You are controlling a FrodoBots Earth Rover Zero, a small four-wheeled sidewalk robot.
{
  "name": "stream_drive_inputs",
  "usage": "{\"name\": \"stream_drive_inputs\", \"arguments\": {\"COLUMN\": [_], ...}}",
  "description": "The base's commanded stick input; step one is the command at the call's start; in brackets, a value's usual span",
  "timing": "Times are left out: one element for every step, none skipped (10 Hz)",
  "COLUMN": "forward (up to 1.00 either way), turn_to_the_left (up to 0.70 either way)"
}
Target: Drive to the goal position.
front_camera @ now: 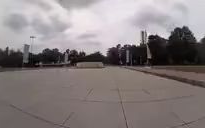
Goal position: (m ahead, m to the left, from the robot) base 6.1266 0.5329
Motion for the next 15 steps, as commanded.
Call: {"name": "stream_drive_inputs", "arguments": {"forward": [0.60, 0.60, 0.60, 0.60, 0.60, 0.60, 0.60, 0.60, 0.60, 0.60, 0.60, 0.60, 0.60, 0.60, 0.60], "turn_to_the_left": [0.00, 0.00, 0.00, 0.00, 0.00, 0.00, 0.00, 0.00, 0.00, 0.00, 0.00, 0.00, 0.00, 0.00, 0.00]}}
